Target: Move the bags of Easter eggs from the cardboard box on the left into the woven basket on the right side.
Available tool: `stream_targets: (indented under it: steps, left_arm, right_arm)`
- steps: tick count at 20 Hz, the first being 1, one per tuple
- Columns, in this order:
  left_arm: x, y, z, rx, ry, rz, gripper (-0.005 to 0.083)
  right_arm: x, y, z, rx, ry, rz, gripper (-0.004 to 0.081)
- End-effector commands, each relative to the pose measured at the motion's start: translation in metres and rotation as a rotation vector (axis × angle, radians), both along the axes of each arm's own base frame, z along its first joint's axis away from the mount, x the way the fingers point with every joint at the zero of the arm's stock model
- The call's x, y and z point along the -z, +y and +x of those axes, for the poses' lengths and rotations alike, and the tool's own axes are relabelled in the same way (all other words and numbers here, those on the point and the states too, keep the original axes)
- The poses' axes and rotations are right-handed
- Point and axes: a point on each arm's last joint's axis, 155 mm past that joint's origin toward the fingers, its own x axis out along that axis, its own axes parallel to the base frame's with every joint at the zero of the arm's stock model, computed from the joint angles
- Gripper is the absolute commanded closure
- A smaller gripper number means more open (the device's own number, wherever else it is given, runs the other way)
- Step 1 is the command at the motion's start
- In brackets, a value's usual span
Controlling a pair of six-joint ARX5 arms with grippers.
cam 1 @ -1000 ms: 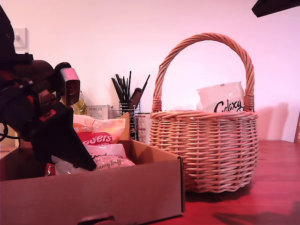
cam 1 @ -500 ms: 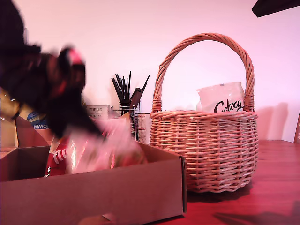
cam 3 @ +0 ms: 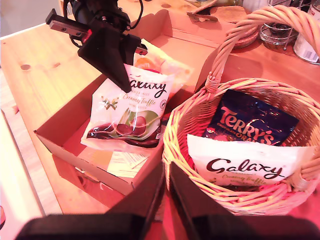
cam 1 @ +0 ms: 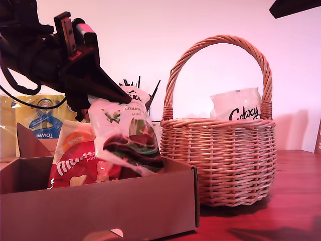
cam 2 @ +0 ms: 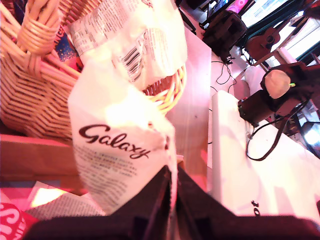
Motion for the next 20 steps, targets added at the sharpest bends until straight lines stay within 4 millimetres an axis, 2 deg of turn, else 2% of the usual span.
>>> stream_targets:
  steps: [1,4,8,11,14,17,20]
  left_arm:
    - [-0.003,0.0,0.001,0.007,0.01,-0.022,0.0797]
    - [-0.012,0.001,-0.003,0.016,0.042,-0.066,0.0797]
    - [-0.043,-0.004,-0.002,0.045,0.048,-0.201,0.0797]
    - [-0.072,-0.011,0.005,0.085,-0.03,-0.308,0.0797]
    - [-0.094,-0.028,0.014,0.127,-0.149,-0.358,0.0797]
    - [-0.1,-0.052,0.024,0.127,-0.272,-0.332,0.0797]
    - [-0.09,-0.079,0.041,0.055,-0.394,-0.246,0.0797]
  right_arm:
    - [-0.002,0.006,-0.004,-0.031,-0.015,0.006,0.0783]
    - [-0.002,0.008,-0.004,-0.039,-0.015,0.004,0.0783]
    - [0.0,0.008,-0.004,-0.039,-0.01,0.002,0.0783]
    - [0.0,0.007,-0.003,-0.033,-0.012,-0.002,0.0783]
    - [0.0,0.007,-0.003,-0.033,-0.011,-0.002,0.0783]
    - [0.0,0.007,-0.003,-0.033,-0.012,-0.002,0.0783]
    - [0.0,0.007,-0.003,-0.033,-0.011,-0.002,0.0783]
